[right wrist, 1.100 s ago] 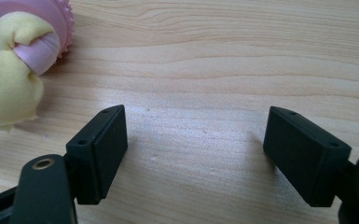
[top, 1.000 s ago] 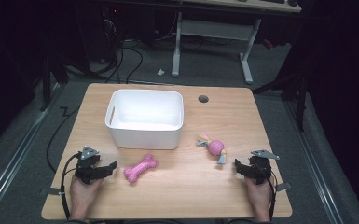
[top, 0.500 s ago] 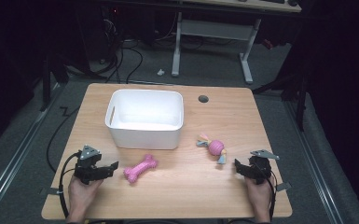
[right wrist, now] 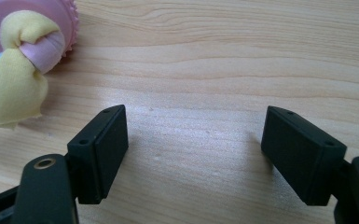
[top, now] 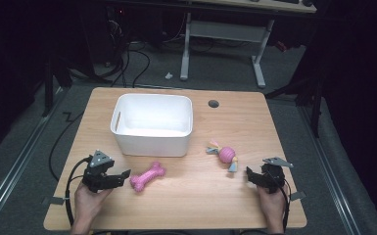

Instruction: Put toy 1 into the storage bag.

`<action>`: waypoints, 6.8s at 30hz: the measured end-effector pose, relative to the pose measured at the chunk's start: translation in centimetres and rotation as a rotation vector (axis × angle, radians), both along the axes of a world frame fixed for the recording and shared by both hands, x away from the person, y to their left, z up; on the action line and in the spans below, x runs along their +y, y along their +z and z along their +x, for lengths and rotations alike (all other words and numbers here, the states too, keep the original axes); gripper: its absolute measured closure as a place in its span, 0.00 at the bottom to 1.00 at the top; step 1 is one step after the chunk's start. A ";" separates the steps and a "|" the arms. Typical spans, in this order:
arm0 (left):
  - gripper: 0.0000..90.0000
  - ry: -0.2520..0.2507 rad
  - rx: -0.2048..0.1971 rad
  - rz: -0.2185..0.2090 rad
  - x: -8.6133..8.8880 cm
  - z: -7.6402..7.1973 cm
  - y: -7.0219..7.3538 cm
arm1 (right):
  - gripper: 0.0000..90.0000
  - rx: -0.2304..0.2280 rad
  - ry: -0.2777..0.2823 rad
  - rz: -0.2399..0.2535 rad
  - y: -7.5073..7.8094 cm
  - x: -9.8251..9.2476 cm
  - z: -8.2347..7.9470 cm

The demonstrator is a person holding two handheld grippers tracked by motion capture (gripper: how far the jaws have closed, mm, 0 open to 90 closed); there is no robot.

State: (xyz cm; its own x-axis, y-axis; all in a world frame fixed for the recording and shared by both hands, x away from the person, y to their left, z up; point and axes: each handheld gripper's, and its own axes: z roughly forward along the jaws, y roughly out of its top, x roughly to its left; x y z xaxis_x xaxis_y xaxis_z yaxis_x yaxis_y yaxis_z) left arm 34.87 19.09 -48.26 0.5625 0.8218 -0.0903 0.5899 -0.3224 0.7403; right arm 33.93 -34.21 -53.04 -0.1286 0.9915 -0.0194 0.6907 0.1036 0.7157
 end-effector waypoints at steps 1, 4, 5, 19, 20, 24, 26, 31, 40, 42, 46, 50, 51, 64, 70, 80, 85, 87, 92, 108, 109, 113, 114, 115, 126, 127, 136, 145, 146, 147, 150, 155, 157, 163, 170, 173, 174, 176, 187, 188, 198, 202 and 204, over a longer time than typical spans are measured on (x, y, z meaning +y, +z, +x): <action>0.30 -0.012 -0.003 0.014 -0.5 0.1 0.2 | 0.26 0.001 -0.001 0.002 0.0 0.0 0.0; 0.31 -0.029 -0.001 0.024 -1.0 0.1 0.2 | 0.26 0.000 0.004 0.000 0.0 0.0 0.0; 0.31 -0.048 0.005 0.032 -1.5 0.1 0.3 | 0.26 0.000 0.003 0.000 0.0 0.0 0.0; 0.37 -0.137 0.051 0.064 -4.0 1.1 0.4 | 0.26 0.000 0.007 0.001 0.0 0.0 0.0; 0.38 -0.147 0.056 0.063 -4.3 1.1 0.4 | 0.26 0.000 0.008 0.001 0.0 0.0 0.0; 0.41 -0.182 0.066 0.088 -5.2 1.3 0.3 | 0.26 -0.002 0.012 -0.001 0.0 0.0 0.0; 0.41 -0.197 0.079 0.106 -5.6 1.4 0.2 | 0.26 -0.001 0.011 0.001 0.0 0.0 0.0; 0.41 -0.215 0.100 0.137 -6.5 1.8 -0.1 | 0.26 -0.001 0.011 0.001 0.0 0.0 0.0; 0.43 -0.242 0.120 0.212 -8.2 2.4 -0.6 | 0.26 -0.001 0.011 0.001 0.0 0.0 0.0; 0.44 -0.249 0.127 0.231 -8.5 2.5 -0.7 | 0.26 -0.001 0.011 0.001 0.0 0.0 0.0; 0.45 -0.260 0.133 0.241 -9.0 2.6 -1.0 | 0.26 -0.001 0.011 0.001 0.0 0.0 0.0; 0.46 -0.266 0.149 0.260 -9.3 2.8 -1.4 | 0.26 -0.001 0.015 0.000 0.0 0.0 0.0; 0.46 -0.267 0.151 0.260 -9.3 2.9 -1.4 | 0.26 -0.001 0.015 0.000 0.0 0.0 0.0; 0.53 -0.285 0.198 0.278 -9.5 3.5 -2.1 | 0.26 0.000 0.017 0.001 0.0 0.0 0.0; 0.61 -0.292 0.201 0.278 -9.5 3.5 -2.2 | 0.25 -0.001 0.019 0.000 0.0 0.0 0.0; 0.65 -0.313 0.174 0.299 -9.6 3.2 -2.2 | 0.25 -0.001 0.018 0.003 0.0 0.0 0.0; 0.65 -0.316 0.167 0.284 -9.5 3.1 -2.0 | 0.25 -0.001 0.019 0.002 0.0 0.0 0.0; 0.65 -0.318 0.159 0.277 -9.4 3.0 -1.8 | 0.25 -0.001 0.019 0.002 0.0 0.0 0.0; 0.66 -0.318 0.151 0.279 -9.4 2.9 -1.6 | 0.25 -0.002 0.018 0.002 0.0 0.1 0.0; 0.65 -0.304 0.130 0.221 -8.3 2.2 0.3 | 0.25 -0.002 0.018 0.001 0.0 0.1 0.0; 0.66 -0.304 0.130 0.221 -8.3 2.2 0.3 | 0.26 -0.002 0.018 0.001 0.0 0.1 0.0; 0.66 -0.301 0.117 0.214 -8.0 2.0 1.1 | 0.26 -0.002 0.018 0.001 0.0 0.1 0.0; 0.66 -0.301 0.117 0.214 -8.0 2.0 1.1 | 0.26 -0.002 0.018 0.001 0.0 0.1 0.0; 0.66 -0.298 0.112 0.203 -7.8 1.9 1.3 | 0.25 -0.002 0.018 0.001 0.0 0.1 0.0; 0.66 -0.273 0.100 0.176 -6.9 1.8 2.7 | 0.25 -0.002 0.018 0.001 0.0 0.1 0.0; 0.66 -0.273 0.100 0.176 -6.9 1.8 2.7 | 0.25 -0.002 0.018 0.001 0.0 0.1 0.0; 0.66 -0.271 0.068 0.176 -6.6 1.6 4.1 | 0.25 -0.002 0.017 0.001 0.0 0.1 0.0; 0.66 -0.268 0.048 0.161 -6.1 1.6 5.6 | 0.25 -0.002 0.017 0.002 0.0 0.1 0.0; 0.66 -0.267 0.045 0.166 -6.1 1.6 5.7 | 0.25 -0.002 0.017 0.002 0.0 0.1 0.0; 0.66 -0.266 0.043 0.168 -6.0 1.6 5.8 | 0.25 -0.002 0.016 0.002 0.0 0.1 0.0; 0.66 -0.269 0.029 0.170 -6.0 1.5 6.2 | 0.25 -0.002 0.017 0.001 0.0 0.1 0.0; 0.66 -0.266 0.021 0.157 -6.0 1.8 6.8 | 0.25 -0.002 0.018 0.002 0.0 0.1 0.0; 0.66 -0.270 0.018 0.157 -6.2 1.9 7.1 | 0.25 -0.001 0.018 0.003 0.0 0.1 0.0; 0.66 -0.269 0.008 0.172 -6.3 2.2 7.6 | 0.25 -0.002 0.018 0.002 0.0 0.1 0.0; 0.66 -0.265 -0.006 0.144 -6.1 2.3 9.2 | 0.25 -0.002 0.020 0.002 0.0 0.1 0.0; 0.66 -0.267 -0.003 0.119 -6.0 2.6 9.9 | 0.25 -0.002 0.020 0.002 0.0 0.1 0.0; 0.66 -0.267 -0.003 0.119 -6.0 2.6 9.9 | 0.25 -0.002 0.020 0.002 0.0 0.1 0.0; 0.66 -0.271 -0.006 0.116 -5.9 2.7 10.4 | 0.25 -0.001 0.019 0.003 0.0 0.1 0.0; 0.66 -0.281 -0.013 0.097 -6.1 4.2 12.5 | 0.25 -0.002 0.023 0.001 0.0 0.1 0.0; 0.66 -0.281 -0.013 0.097 -6.1 4.2 12.5 | 0.25 -0.002 0.023 0.001 0.0 0.1 0.0; 0.66 -0.285 -0.028 0.084 -6.8 6.3 14.2 | 0.25 -0.003 0.023 0.000 0.0 0.1 0.0; 0.66 -0.279 -0.023 0.074 -7.3 7.5 14.4 | 0.25 -0.003 0.025 0.000 0.0 0.1 0.0; 0.66 -0.278 -0.022 0.086 -7.6 7.9 14.4 | 0.25 -0.004 0.026 0.000 0.0 0.1 0.0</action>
